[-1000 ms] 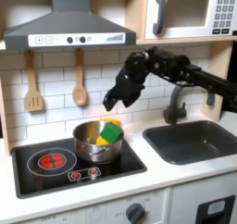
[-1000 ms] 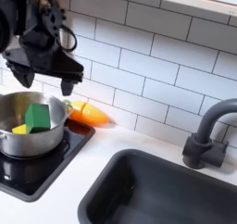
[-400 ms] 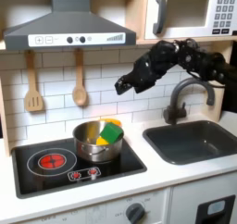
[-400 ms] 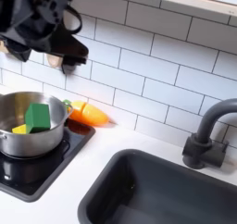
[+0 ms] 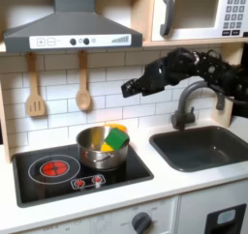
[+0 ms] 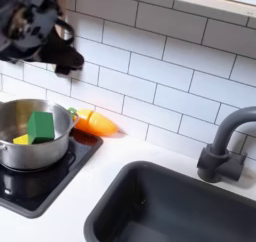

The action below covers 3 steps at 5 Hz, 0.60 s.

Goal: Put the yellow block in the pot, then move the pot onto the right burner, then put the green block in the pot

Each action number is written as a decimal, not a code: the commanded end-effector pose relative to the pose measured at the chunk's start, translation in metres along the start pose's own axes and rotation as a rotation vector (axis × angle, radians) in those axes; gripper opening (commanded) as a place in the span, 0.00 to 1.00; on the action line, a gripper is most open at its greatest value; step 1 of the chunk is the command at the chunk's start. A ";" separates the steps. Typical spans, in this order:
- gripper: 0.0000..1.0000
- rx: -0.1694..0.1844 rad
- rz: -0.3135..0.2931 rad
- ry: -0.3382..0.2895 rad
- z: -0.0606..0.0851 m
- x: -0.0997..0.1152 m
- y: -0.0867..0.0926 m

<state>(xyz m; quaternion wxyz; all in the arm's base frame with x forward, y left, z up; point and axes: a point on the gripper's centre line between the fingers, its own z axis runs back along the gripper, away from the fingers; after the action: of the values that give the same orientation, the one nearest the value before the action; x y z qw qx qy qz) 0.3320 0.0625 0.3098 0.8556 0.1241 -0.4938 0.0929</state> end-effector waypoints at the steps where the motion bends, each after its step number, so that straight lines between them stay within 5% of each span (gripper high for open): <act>1: 1.00 0.053 0.023 -0.063 0.005 0.000 0.016; 3: 1.00 0.085 0.001 -0.097 0.010 0.010 0.031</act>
<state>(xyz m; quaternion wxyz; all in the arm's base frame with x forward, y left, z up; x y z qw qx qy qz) 0.3213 0.0883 0.3256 0.8252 0.1627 -0.5297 0.1093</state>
